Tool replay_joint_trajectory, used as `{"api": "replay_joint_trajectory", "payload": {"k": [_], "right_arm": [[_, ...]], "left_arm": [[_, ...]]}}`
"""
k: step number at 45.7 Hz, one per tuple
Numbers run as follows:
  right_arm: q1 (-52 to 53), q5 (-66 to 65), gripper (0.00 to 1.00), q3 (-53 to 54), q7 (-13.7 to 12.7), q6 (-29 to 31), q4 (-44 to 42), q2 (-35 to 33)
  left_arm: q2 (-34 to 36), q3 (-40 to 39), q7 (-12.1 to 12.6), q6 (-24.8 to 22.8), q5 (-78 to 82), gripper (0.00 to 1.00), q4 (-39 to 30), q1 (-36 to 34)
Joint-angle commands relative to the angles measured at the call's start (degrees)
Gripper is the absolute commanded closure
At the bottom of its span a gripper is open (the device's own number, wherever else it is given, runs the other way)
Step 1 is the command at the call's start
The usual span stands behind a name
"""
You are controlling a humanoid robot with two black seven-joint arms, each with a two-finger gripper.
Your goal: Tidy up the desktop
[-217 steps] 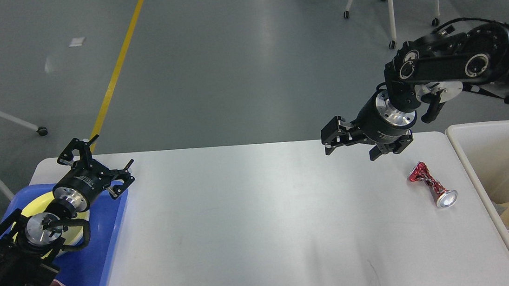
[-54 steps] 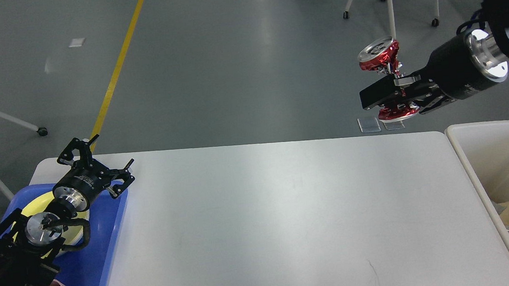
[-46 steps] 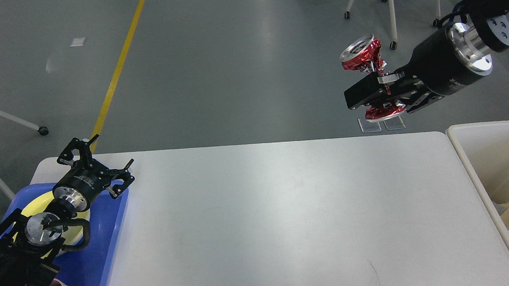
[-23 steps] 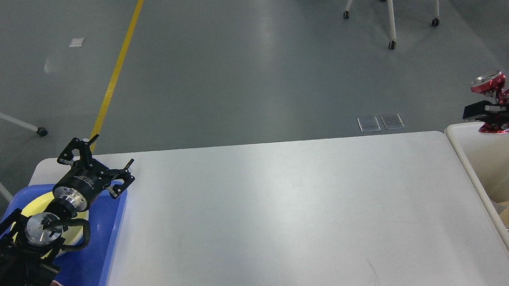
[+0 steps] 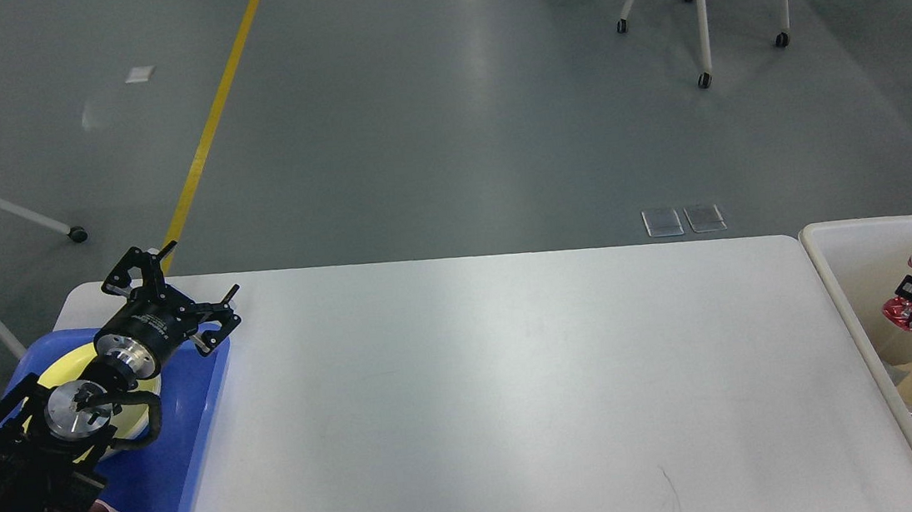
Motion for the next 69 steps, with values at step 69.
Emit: {"api": "replay_joint_trajectory", "payload": {"k": [69], "right_arm": [[6.6,23.3,0.0,70.5,25.4,3.6,13.7,18.0]], "left_arm": [[0.0,0.1,0.0,0.0,0.0,0.0,0.0,0.0]]}}
